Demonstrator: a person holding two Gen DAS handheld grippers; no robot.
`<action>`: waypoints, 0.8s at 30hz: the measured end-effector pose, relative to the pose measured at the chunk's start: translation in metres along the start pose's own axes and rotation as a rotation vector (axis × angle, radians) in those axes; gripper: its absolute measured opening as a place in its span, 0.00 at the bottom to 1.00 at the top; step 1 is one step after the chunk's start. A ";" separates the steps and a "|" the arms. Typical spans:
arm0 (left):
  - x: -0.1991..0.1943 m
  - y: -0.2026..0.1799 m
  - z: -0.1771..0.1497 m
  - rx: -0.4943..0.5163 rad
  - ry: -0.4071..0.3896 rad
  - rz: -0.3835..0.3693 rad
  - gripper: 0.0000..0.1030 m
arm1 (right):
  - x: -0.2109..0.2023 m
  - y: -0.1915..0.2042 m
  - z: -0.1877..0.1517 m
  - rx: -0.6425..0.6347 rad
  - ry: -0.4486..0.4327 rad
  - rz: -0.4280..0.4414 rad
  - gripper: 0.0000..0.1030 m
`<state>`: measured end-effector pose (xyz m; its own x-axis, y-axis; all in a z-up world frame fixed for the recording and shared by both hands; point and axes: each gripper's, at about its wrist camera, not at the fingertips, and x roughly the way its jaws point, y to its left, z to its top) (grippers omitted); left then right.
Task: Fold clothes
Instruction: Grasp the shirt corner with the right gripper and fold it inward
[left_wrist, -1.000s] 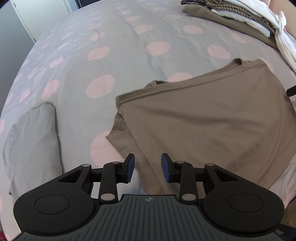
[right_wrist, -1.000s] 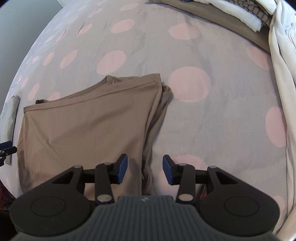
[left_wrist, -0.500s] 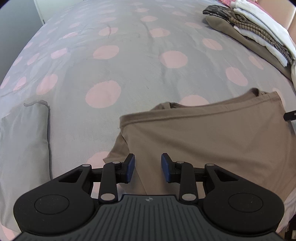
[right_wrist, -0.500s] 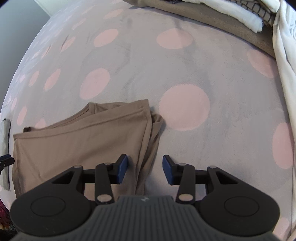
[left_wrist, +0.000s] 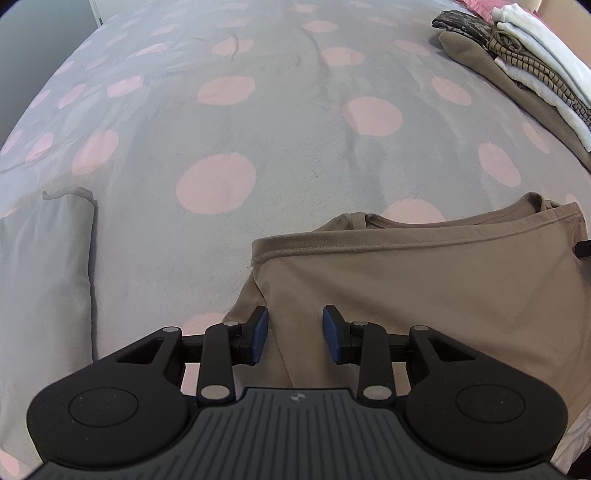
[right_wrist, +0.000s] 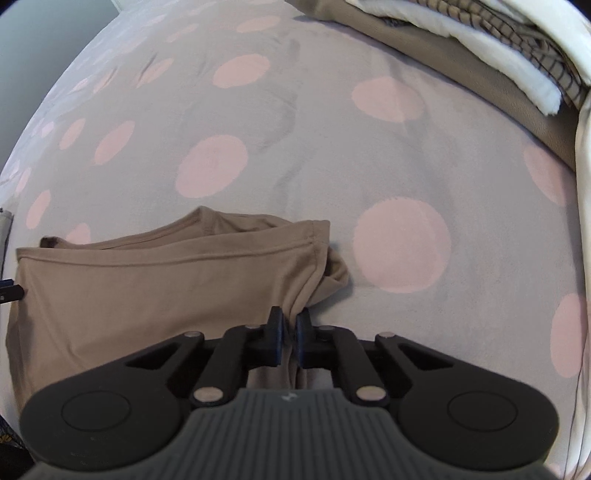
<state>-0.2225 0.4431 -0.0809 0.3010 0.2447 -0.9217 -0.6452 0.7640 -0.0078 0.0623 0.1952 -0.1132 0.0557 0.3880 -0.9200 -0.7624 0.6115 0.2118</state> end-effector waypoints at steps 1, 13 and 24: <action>0.000 0.001 0.000 -0.002 0.001 0.000 0.29 | -0.004 0.004 0.000 -0.001 0.000 0.010 0.08; -0.033 0.002 -0.011 -0.009 -0.071 -0.181 0.23 | -0.042 0.099 -0.008 -0.055 -0.023 0.172 0.08; -0.040 0.023 -0.018 -0.062 -0.084 -0.232 0.11 | -0.025 0.217 0.001 -0.108 0.042 0.386 0.07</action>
<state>-0.2622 0.4394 -0.0509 0.5017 0.1180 -0.8570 -0.5929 0.7683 -0.2413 -0.1043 0.3186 -0.0438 -0.2726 0.5447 -0.7931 -0.7856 0.3498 0.5103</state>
